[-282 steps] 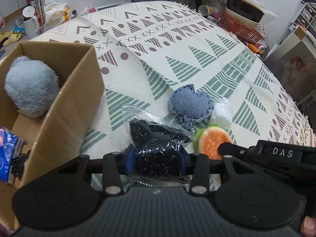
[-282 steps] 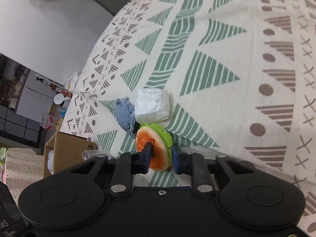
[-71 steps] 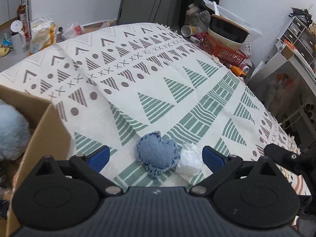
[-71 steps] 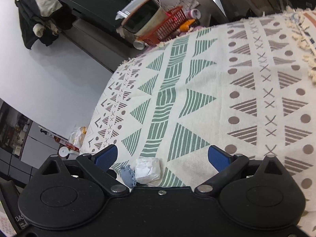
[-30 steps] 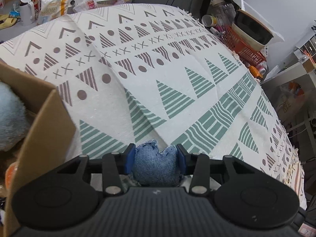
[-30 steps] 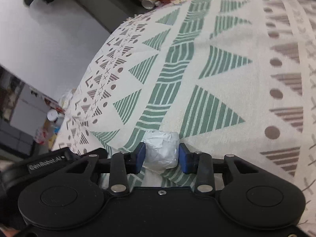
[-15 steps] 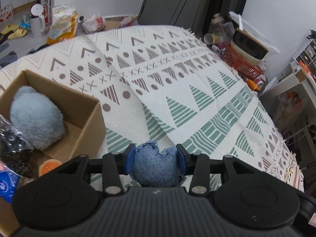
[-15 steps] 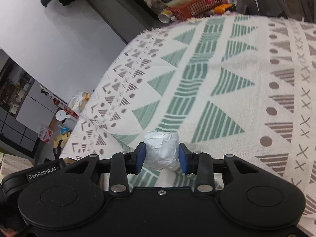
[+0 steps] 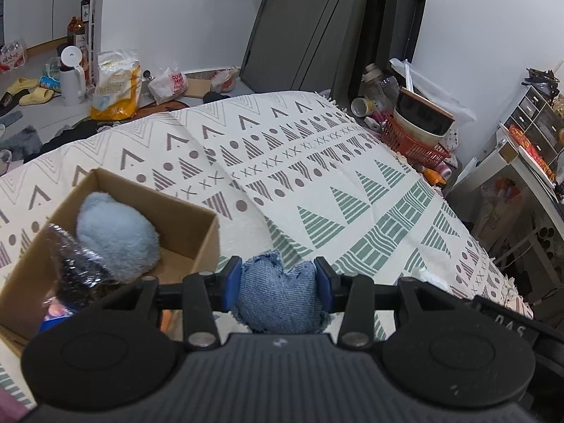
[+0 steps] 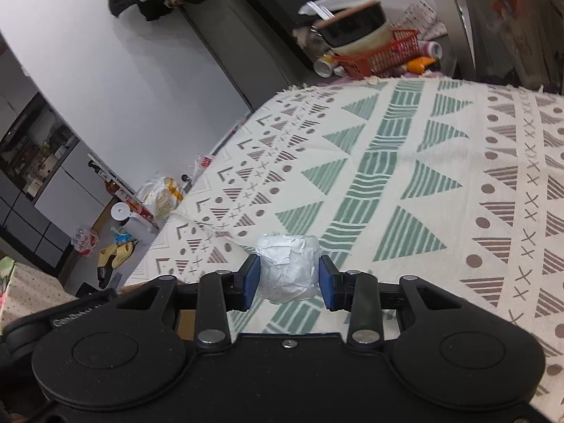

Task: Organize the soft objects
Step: 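Carry the denim heart and white wrapped item over the box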

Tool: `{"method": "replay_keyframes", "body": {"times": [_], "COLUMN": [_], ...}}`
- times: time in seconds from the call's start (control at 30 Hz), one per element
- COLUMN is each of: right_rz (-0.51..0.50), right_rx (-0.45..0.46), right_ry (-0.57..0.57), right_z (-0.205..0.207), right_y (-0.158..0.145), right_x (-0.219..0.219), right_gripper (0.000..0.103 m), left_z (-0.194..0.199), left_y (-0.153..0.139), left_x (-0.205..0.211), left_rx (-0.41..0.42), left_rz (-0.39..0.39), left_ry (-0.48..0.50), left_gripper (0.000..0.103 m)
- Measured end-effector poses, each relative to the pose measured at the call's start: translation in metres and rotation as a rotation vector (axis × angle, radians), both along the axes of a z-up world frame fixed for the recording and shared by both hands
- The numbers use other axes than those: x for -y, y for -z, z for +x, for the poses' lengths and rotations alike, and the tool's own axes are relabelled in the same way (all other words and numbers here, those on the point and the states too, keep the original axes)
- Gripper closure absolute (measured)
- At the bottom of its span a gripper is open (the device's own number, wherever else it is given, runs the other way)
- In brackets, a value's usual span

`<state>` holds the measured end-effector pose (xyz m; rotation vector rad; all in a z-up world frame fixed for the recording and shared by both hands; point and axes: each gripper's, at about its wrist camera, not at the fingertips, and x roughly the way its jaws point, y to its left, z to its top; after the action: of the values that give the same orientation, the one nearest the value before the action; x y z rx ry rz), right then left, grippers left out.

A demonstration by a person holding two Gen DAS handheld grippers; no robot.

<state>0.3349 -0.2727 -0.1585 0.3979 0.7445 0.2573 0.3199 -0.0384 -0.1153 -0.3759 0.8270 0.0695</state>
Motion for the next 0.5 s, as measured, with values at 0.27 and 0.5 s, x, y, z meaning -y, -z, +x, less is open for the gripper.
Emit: {"method": "replay_keyframes", "body": {"times": [0.27,0.5], "right_rz": [-0.035,-0.058], "right_rx": [0.04,0.081], "right_ry": [-0.034,-0.101], "right_z": [-0.017,-0.03], "right_y": [-0.013,-0.021], "right_x": [-0.025,-0.06], "right_gripper": [0.068,0.068], "left_z": [-0.015,-0.023], "left_y": [-0.017,-0.029], "left_x": [-0.028,-0.061], "left_rx": [0.026,0.042], "left_rz": [0.002,0.0], "left_ry": [-0.012,-0.049], "left_gripper": [0.06,0.06]}}
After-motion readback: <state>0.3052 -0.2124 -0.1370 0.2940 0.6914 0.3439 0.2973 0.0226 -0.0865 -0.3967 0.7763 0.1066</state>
